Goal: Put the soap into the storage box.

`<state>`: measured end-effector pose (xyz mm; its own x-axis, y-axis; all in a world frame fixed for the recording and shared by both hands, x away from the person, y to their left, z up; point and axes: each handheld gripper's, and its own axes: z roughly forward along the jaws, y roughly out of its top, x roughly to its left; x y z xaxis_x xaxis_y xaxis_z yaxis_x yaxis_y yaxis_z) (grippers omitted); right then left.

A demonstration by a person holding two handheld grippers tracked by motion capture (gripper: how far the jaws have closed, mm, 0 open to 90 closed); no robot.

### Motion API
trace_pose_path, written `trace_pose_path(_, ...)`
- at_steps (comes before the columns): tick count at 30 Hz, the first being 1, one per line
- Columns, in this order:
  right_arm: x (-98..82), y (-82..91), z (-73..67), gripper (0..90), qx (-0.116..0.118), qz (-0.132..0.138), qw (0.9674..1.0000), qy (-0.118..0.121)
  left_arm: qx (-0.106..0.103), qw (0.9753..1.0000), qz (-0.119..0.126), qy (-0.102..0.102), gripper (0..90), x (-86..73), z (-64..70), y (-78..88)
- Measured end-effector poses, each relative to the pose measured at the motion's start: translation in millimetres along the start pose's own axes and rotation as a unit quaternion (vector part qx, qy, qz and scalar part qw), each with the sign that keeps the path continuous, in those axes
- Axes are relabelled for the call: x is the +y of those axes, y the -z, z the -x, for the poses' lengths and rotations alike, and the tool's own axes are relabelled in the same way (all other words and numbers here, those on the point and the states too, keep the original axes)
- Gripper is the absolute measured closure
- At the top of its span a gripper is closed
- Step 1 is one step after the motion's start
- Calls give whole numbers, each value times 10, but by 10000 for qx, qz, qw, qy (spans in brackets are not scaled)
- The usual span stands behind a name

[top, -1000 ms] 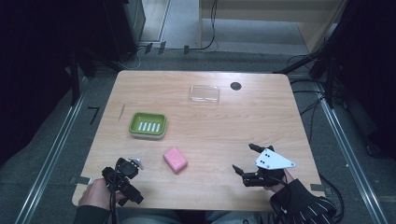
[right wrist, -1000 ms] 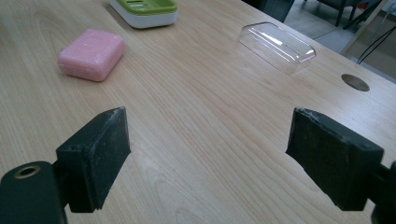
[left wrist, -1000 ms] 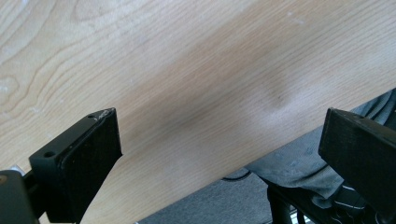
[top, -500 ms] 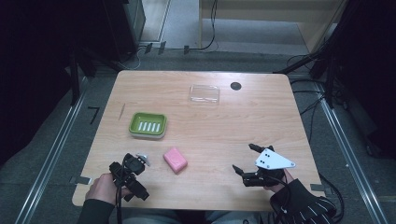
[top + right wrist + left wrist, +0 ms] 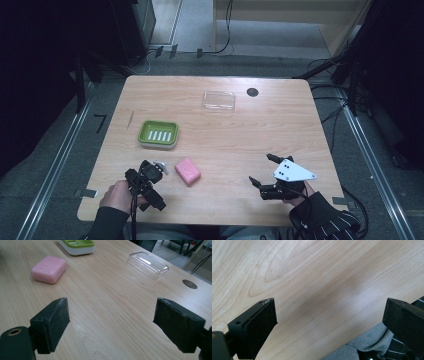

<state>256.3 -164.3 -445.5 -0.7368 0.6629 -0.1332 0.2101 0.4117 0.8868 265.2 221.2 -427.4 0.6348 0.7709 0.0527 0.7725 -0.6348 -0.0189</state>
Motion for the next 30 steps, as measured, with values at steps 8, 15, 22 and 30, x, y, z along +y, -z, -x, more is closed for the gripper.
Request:
trace_pose_path(8,0,1,1,138,2,1,10000,-5,-29,9999,40,-100,0,84,15,7)
trace_pose_path(15,0,1,2,138,-1,4,10000,-10,-47,9997,67,-210,0,188,48,18)
trace_pose_path(22,-1,1,5,139,-2,18,10000,7,-77,9994,133,-295,0,305,76,23)
trace_pose_path(30,-1,1,5,138,3,18,10000,7,-72,9991,177,-374,0,419,104,30)
